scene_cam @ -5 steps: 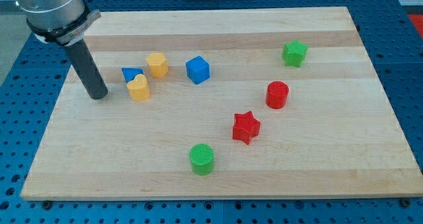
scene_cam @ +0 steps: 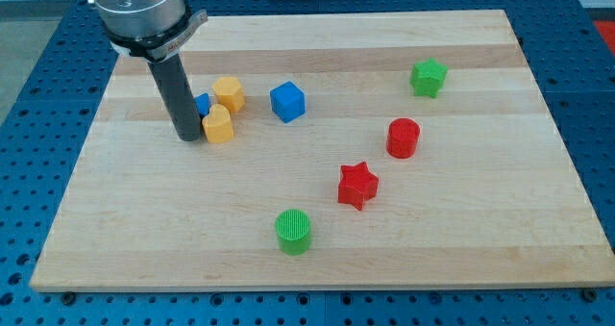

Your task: Move blue triangle into blue cube

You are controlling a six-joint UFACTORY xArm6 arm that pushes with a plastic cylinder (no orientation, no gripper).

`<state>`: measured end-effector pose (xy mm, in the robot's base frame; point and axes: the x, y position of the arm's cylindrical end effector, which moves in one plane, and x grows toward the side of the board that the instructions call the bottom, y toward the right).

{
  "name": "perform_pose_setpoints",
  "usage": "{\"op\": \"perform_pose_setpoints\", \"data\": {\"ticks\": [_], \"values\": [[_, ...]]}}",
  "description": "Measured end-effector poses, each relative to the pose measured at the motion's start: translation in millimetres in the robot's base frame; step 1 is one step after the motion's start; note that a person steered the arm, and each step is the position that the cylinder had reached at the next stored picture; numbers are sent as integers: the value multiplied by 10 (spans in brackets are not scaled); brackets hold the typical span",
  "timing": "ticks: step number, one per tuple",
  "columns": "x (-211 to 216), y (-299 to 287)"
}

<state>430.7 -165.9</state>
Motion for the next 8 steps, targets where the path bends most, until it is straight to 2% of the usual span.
{"op": "perform_pose_setpoints", "data": {"ticks": [4, 7, 8], "values": [[0, 77], [0, 738], [0, 797]]}}
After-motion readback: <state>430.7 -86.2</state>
